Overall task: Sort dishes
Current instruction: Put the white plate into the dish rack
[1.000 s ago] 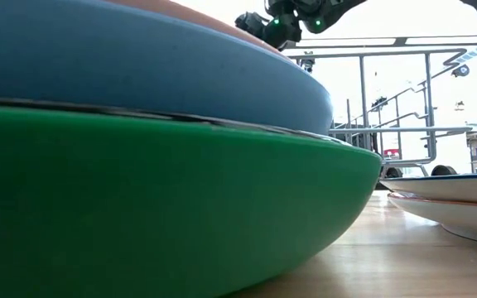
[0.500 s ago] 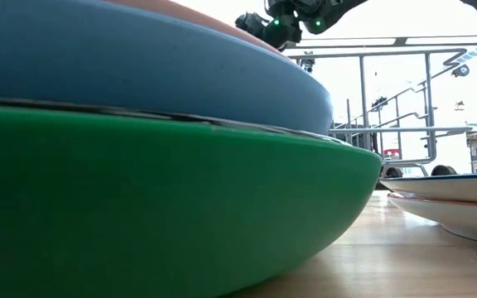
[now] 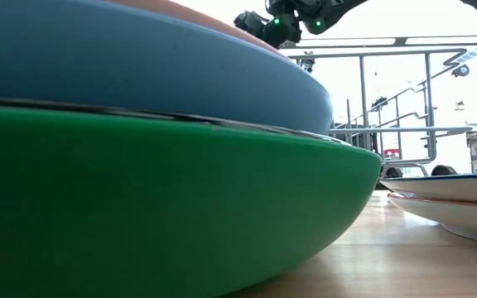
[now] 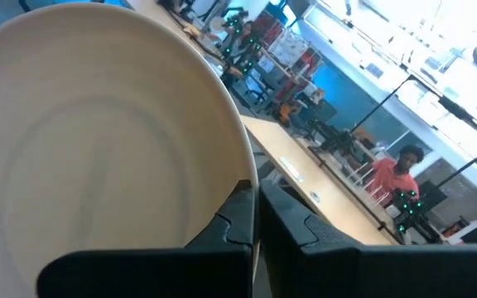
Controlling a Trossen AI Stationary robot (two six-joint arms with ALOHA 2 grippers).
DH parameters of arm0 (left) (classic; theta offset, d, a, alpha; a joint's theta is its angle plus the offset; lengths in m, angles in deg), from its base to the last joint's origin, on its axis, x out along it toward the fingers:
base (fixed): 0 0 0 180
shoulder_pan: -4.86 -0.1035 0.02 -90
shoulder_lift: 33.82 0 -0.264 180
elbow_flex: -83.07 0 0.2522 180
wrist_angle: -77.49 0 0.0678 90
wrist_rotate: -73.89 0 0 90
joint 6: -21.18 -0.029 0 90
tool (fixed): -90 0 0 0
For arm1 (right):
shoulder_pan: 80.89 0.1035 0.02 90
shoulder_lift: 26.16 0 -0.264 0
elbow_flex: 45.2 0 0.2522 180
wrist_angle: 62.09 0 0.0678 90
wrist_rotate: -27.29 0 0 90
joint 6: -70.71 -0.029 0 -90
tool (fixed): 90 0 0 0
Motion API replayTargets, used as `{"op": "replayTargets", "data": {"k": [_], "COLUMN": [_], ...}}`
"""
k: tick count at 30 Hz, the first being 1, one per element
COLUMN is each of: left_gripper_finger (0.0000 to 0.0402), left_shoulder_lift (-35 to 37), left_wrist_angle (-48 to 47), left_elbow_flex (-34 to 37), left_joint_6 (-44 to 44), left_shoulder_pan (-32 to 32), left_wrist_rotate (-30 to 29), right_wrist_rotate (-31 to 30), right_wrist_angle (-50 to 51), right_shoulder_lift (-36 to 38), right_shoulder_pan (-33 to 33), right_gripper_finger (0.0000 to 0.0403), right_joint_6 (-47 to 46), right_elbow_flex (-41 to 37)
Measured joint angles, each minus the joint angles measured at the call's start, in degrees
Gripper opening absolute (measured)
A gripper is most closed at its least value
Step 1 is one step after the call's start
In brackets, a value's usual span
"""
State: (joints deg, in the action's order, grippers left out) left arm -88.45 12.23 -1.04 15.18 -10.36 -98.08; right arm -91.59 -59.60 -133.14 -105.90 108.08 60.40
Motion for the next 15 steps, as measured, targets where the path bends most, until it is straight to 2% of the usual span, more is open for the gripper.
{"op": "replayTargets", "data": {"k": [4, 15], "left_gripper_finger": [0.0279, 0.0279], "left_shoulder_lift": [0.3, 0.4], "left_wrist_angle": [0.0, -1.6], "left_elbow_flex": [0.5, 0.7], "left_joint_6": [0.1, 1.7], "left_shoulder_pan": [0.0, 0.0], "left_wrist_rotate": [0.0, 0.0], "right_wrist_rotate": [2.0, 1.7], "right_wrist_angle": [0.8, 3.0], "right_shoulder_lift": [0.0, 0.0], "right_shoulder_pan": [0.2, 3.2], "right_gripper_finger": [0.0, 0.0], "right_joint_6": [-1.9, -0.6], "right_elbow_flex": [0.0, 0.0]}}
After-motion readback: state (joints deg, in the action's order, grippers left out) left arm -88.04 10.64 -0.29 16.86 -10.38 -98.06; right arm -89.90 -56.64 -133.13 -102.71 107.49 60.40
